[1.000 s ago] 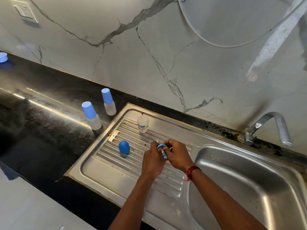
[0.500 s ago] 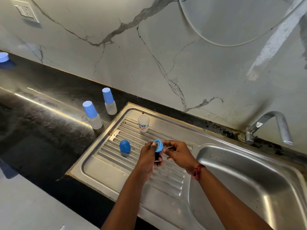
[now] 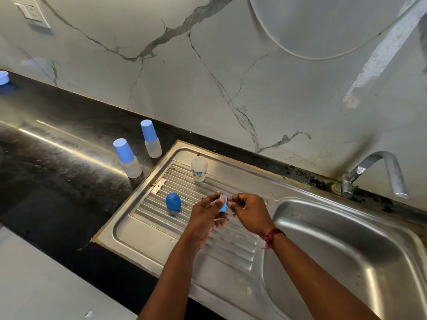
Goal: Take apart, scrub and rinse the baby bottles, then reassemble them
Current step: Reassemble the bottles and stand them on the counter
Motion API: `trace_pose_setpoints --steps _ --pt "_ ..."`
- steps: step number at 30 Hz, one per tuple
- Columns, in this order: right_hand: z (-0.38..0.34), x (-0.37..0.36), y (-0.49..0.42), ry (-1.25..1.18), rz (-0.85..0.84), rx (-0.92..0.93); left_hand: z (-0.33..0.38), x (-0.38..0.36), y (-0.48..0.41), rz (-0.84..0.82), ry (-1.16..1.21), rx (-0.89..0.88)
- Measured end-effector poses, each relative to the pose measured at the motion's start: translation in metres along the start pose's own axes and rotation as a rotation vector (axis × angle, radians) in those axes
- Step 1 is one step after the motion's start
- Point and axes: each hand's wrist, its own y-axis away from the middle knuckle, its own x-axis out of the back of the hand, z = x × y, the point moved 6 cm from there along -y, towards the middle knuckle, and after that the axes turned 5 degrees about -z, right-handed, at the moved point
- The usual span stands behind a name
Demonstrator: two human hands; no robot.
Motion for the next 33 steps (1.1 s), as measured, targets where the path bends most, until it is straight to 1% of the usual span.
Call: trace_pose_setpoints --steps 6,9,12,15,22,25,27,30,33 --pt "-0.008 -0.005 0.0 0.158 0.036 0.069 -0.006 -0.004 -0.002 -0.027 0.046 -0.044" --pt "-0.011 -0.01 0.001 0.201 0.049 0.09 -0.008 -0.003 -0.003 0.001 0.075 -0.045" --pt "-0.011 -0.014 0.003 0.23 0.086 0.075 -0.008 -0.004 -0.003 0.04 0.084 -0.053" --pt "-0.01 -0.015 0.003 0.244 0.135 0.055 -0.009 -0.004 -0.004 0.037 0.082 -0.061" --pt "-0.013 -0.011 -0.003 0.208 0.175 0.018 -0.011 -0.005 -0.008 0.048 0.134 -0.051" --pt "-0.008 -0.013 -0.005 0.187 0.15 -0.023 -0.012 -0.004 -0.008 0.066 0.112 -0.073" --pt "-0.004 -0.014 -0.005 0.154 0.12 -0.041 -0.014 -0.002 -0.007 0.111 0.097 -0.095" --pt "0.003 -0.015 -0.004 0.086 0.064 -0.051 -0.015 0.004 -0.005 0.185 0.048 -0.133" --pt "0.012 -0.015 -0.002 -0.051 0.032 -0.114 -0.014 0.005 -0.007 0.199 -0.082 -0.182"
